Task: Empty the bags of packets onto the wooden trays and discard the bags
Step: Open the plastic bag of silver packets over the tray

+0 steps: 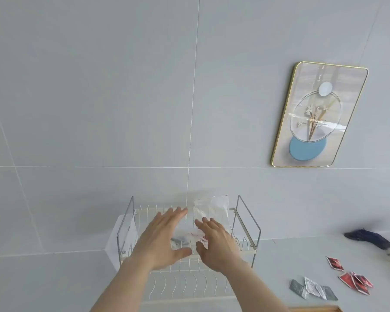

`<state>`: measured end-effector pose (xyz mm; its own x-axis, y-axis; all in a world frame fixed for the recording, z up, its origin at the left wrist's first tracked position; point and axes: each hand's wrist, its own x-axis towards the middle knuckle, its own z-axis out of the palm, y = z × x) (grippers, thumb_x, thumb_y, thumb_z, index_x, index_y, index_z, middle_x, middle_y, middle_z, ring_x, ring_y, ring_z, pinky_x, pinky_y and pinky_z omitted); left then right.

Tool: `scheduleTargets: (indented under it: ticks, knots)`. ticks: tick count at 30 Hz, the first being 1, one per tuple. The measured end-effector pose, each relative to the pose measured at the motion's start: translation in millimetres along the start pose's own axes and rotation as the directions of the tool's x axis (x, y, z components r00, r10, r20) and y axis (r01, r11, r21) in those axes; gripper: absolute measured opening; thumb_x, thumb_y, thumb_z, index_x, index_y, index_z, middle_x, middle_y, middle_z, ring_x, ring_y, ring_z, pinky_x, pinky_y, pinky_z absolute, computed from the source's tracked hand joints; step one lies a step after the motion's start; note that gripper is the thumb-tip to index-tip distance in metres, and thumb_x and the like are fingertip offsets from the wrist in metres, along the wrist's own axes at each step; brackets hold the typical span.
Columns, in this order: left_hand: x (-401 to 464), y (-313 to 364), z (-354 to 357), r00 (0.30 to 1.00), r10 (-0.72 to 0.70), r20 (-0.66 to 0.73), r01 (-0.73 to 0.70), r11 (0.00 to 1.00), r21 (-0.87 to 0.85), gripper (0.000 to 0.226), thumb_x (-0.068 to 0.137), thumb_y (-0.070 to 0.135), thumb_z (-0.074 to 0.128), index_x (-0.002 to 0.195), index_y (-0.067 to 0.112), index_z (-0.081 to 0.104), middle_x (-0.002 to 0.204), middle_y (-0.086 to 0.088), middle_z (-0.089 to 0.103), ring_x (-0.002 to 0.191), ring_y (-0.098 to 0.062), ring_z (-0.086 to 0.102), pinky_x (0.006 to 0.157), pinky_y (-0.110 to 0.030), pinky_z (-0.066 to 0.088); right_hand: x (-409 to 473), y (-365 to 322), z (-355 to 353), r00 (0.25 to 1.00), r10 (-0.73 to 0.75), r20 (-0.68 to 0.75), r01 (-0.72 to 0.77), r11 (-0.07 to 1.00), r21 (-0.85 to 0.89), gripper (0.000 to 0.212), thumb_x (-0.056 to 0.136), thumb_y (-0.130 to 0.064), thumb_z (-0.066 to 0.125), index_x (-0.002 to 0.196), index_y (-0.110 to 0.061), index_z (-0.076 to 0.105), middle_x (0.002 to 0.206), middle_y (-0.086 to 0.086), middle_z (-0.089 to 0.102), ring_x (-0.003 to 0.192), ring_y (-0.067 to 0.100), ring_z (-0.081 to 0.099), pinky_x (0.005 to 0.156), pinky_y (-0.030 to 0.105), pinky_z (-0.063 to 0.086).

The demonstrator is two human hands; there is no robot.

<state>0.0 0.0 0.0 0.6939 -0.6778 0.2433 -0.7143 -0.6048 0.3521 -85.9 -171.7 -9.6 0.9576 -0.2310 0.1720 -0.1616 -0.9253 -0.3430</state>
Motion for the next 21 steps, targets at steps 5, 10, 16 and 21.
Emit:
scheduleTargets:
  ticks: [5, 10, 16, 21]
  knots:
    - [-0.2, 3.8, 0.2, 0.996, -0.076, 0.056, 0.074, 0.997, 0.024, 0.049, 0.086, 0.050, 0.067, 0.132, 0.047, 0.051, 0.133, 0.023, 0.063, 0.127, -0.011, 0.058, 0.101, -0.032, 0.047, 1.5, 0.3, 3.3, 0.997, -0.041, -0.065, 0.036, 0.997, -0.071, 0.032, 0.099, -0.026, 0.053, 0.128, -0.031, 0.065, 0.134, -0.010, 0.063, 0.129, 0.020, 0.053, 0.102, 0.035, 0.042]
    - [4.0, 5.6, -5.1, 0.994, -0.082, -0.073, 0.085, 0.995, 0.047, 0.012, 0.095, 0.037, 0.059, 0.103, 0.037, 0.067, 0.099, 0.017, 0.077, 0.097, -0.012, 0.069, 0.076, -0.028, 0.049, 8.5, 1.7, 3.3, 0.987, -0.055, -0.151, 0.049, 0.998, -0.046, 0.022, 0.102, -0.029, 0.049, 0.111, -0.028, 0.070, 0.112, -0.008, 0.072, 0.106, 0.023, 0.064, 0.086, 0.035, 0.046]
    - [24.3, 14.5, -44.7, 0.948, -0.053, -0.313, 0.023, 0.995, -0.100, 0.005, 0.091, 0.036, 0.062, 0.095, 0.038, 0.066, 0.091, 0.025, 0.076, 0.092, -0.001, 0.072, 0.080, -0.031, 0.057, 28.8, -10.3, -41.0, 0.937, 0.072, -0.342, 0.066, 0.924, 0.377, 0.006, 0.088, -0.021, 0.071, 0.086, -0.023, 0.077, 0.068, -0.011, 0.073, 0.066, 0.002, 0.066, 0.062, 0.021, 0.049]
    - [25.7, 46.2, -94.4, 0.876, -0.001, -0.482, -0.179, 0.928, -0.328, 0.009, 0.094, 0.035, 0.064, 0.089, 0.030, 0.070, 0.085, 0.022, 0.076, 0.085, 0.005, 0.073, 0.076, -0.031, 0.058, 17.8, -30.2, -108.2, 0.943, 0.153, -0.297, 0.184, 0.505, 0.843, 0.003, 0.088, -0.010, 0.075, 0.087, -0.011, 0.076, 0.081, 0.006, 0.081, 0.084, 0.019, 0.078, 0.079, 0.029, 0.059]
